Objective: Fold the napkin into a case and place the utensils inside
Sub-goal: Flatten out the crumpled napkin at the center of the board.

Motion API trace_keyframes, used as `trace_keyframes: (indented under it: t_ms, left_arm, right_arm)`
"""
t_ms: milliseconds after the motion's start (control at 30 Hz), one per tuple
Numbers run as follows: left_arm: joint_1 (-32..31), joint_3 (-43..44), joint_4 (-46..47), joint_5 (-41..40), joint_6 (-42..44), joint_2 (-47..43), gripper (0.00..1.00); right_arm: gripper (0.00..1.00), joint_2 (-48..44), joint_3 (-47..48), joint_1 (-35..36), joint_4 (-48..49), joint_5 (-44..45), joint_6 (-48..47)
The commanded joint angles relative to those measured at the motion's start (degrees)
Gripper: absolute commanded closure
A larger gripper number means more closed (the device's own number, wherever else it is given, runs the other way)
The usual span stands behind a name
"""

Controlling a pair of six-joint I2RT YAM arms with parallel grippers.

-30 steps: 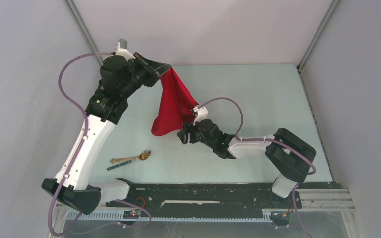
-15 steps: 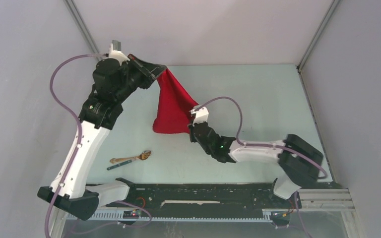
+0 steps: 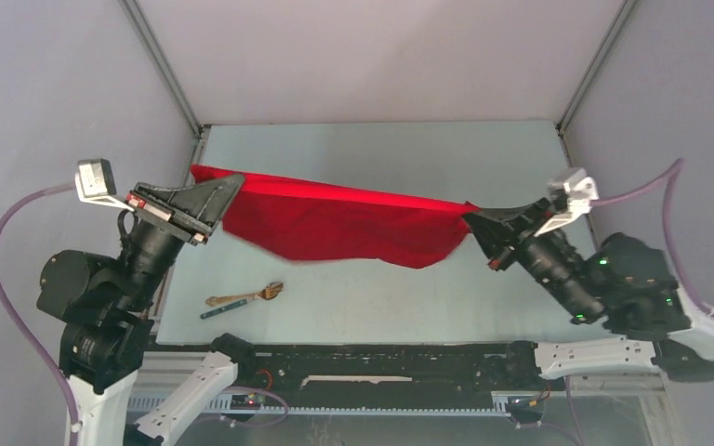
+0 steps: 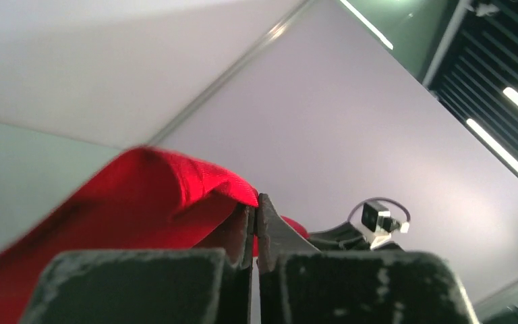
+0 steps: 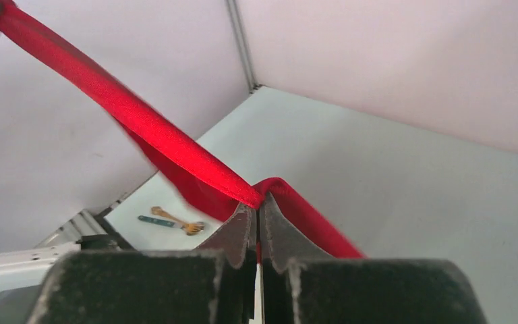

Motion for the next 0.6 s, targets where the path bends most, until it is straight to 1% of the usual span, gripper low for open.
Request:
trace_keyframes:
  t_ms: [0,67,100,133,167,200,267,300,367,433,500,567]
  left_arm:
    - [0.7,-1.7,5.3,0.3,-2.5,-0.1,1.0]
    - [0.7,-2.1,5.3,0.8,-2.9,0.5,1.0]
    - [0.6,-2.5,5.1,0.4,-2.9,0.9,1.0]
    - [0.6,-3.0,4.9,-0.3,-2.8,1.5,1.0]
    - [0.7,-3.6,4.4,-1.2,-2.5,2.2,1.0]
    - [0.7,-4.0,3.7,-2.5,-2.2,3.2,1.0]
    - [0.6,-4.8,1.8,-5.2,-1.7,5.8,1.0]
    - [0.7,-5.0,1.0,-6.6,-1.5,7.6,1.0]
    - [1.0,-5.4,0.4,-9.0,-0.8,11.8,1.0]
    - [1.8,-6.0,0.7,-10.3,-1.0,16.8,1.0]
    - [2.9,-7.6,3.5,-11.2,-0.7,23.6,1.0]
    - [5.0,-8.6,5.4,-12.2,-1.3,30.5,1.0]
  right_arm:
    - [1.0,2.2,6.4,9.7,-8.7,19.2,-8.2]
    - [1.0,3.6,6.1,12.5,-0.3,24.8,-15.8]
    - [1.0,4.0,5.7,11.7,4.4,26.5,-19.3]
    - [1.0,4.2,5.5,9.6,7.6,26.1,-21.5]
    - [1.0,3.8,5.5,5.9,8.6,23.7,-21.7]
    - [1.0,3.3,5.5,1.1,8.1,20.0,-20.0]
    - [1.0,2.9,5.7,-13.5,3.9,9.0,-14.4]
    - [1.0,3.3,5.8,-20.7,1.6,2.3,-11.6]
    - [1.0,5.5,4.6,-37.5,-0.4,-13.4,-6.3]
    - [1.0,10.3,2.8,-52.4,-0.5,-28.6,-2.5]
    - [1.0,16.8,0.8,-62.0,2.2,-38.3,-0.6]
    - [1.0,25.5,0.5,-67.1,5.8,-43.9,-1.6]
